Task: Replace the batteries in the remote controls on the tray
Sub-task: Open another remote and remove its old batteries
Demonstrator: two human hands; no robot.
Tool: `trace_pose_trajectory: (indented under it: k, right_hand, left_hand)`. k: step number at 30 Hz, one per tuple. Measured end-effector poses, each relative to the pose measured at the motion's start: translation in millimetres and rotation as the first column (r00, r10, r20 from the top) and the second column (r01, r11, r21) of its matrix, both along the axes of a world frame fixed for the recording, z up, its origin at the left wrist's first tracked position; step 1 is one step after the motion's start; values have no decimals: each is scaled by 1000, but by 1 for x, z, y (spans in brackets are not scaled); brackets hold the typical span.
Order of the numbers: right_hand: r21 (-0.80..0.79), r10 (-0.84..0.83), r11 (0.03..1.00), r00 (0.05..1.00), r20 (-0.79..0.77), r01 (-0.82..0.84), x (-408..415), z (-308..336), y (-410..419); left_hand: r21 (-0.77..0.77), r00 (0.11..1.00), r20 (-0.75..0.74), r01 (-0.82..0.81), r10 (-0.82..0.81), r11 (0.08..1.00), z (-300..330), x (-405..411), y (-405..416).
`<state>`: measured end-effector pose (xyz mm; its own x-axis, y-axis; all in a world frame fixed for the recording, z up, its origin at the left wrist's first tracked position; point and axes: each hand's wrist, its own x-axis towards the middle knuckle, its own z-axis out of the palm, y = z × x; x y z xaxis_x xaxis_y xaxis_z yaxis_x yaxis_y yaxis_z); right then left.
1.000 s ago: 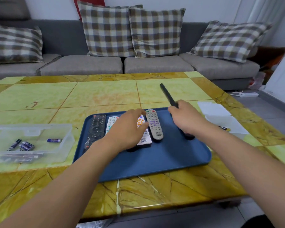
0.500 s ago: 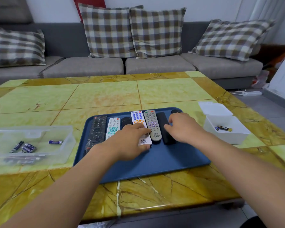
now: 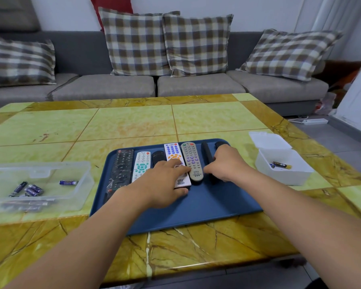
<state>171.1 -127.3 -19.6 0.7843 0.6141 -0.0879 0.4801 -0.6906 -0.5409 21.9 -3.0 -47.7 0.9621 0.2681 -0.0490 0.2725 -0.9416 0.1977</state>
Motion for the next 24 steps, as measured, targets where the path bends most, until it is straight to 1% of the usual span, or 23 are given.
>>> trace_pose_trajectory:
  k: [2,4,6,8,12,15,18,22,24]
  right_hand:
    - [-43,4,999,986,168,4,2,0,-2]
    - [-112,39,994,964,261,-10,1,-1,-4]
    - [-216,115,975,948,298,-50,-1,-8,-2]
    - [-299,184,950,937,297,-92,-2,-15,2]
    - [-346,214,930,945,246,-121,-3,-16,7]
    - [-316,197,941,955,223,-121,-2,-14,4]
    - [-247,127,967,966,227,-69,0,-13,4]
    - [-152,40,988,987,157,-16,1,-14,3]
    - [-105,12,995,988,154,5,-1,-12,3]
  left_hand:
    - [-2,1000,-4,-1,1,1000,0,-1,0]
    - [-4,1000,-7,-1,1,1000,1,-1,0]
    - [-9,1000,-11,-2,2,1000,2,-2,-1]
    - [-8,1000,-9,-1,1,1000,3,-1,-1]
    - [-5,1000,-14,-6,6,1000,4,-1,-2]
    - [-10,1000,-13,-4,4,1000,3,-1,-1]
    - [-6,1000,-13,-4,4,1000,4,-2,-1]
    - [-10,1000,-22,-3,3,1000,4,-2,-2]
    - [-15,1000,-23,-3,3,1000,4,-2,-3]
